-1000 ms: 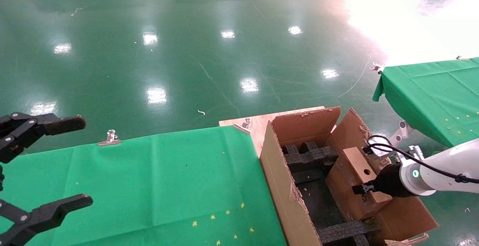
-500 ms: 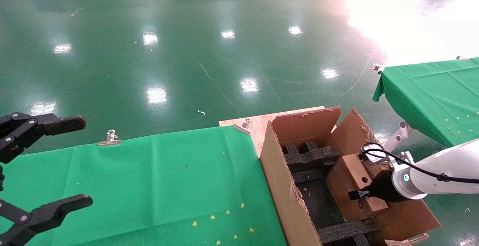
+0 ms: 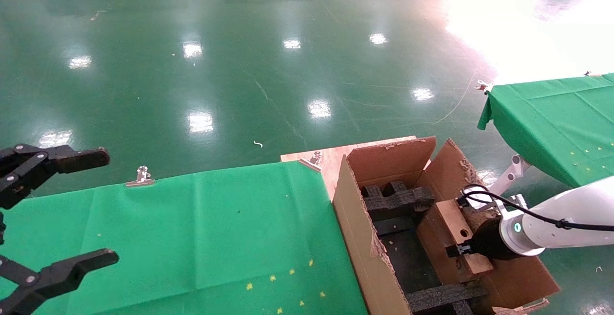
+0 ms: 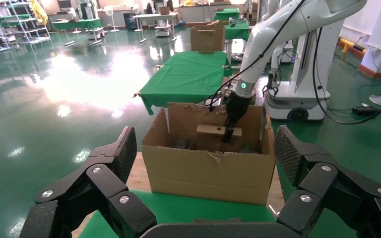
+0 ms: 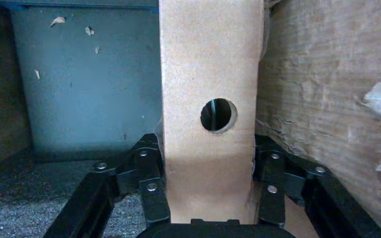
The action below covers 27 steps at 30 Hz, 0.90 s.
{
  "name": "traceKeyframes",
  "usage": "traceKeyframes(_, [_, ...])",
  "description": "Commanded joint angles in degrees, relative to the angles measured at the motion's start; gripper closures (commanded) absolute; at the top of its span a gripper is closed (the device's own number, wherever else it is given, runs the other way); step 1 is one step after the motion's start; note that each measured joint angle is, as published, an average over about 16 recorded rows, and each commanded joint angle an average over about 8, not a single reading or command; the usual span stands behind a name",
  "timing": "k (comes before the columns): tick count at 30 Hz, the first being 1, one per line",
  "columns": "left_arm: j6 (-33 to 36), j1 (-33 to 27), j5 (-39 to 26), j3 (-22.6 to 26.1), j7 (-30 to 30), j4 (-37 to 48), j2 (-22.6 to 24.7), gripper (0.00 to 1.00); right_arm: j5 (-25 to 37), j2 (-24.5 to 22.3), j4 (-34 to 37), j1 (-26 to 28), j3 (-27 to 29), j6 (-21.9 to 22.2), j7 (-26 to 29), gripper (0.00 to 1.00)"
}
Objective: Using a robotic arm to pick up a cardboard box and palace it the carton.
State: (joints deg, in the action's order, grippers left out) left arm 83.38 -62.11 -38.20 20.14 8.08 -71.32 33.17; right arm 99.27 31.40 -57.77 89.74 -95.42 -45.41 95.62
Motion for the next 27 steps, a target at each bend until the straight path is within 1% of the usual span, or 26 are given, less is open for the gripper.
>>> traceKeyframes(1, [0.00,0.00,0.00,0.00,0.00,0.00,0.00,0.00,0.13,-0.07,-0.13,0.02,-0.01,0.01,0.09,0.00])
traceKeyframes(8, [0.00,0.00,0.00,0.00,0.00,0.00,0.00,0.00,0.32,-0.51,-0.66,0.58,0.15,-0.22,0.44,0.00])
traceKeyframes(18, [0.00,0.00,0.00,0.00,0.00,0.00,0.00,0.00,1.34,-2.06,-3.24,2.41,0.59,-0.98,1.83,0.00])
traceKeyframes(23, [0.00,0.00,0.00,0.01,0.00,0.00,0.00,0.00,2.46,-3.08,-5.35,5.13,1.62,-1.22,2.42,0.00])
traceKeyframes(27, [0.00,0.00,0.00,0.01,0.00,0.00,0.00,0.00,3.16,-3.82,-7.86,8.98,3.31,-1.71,2.41,0.00])
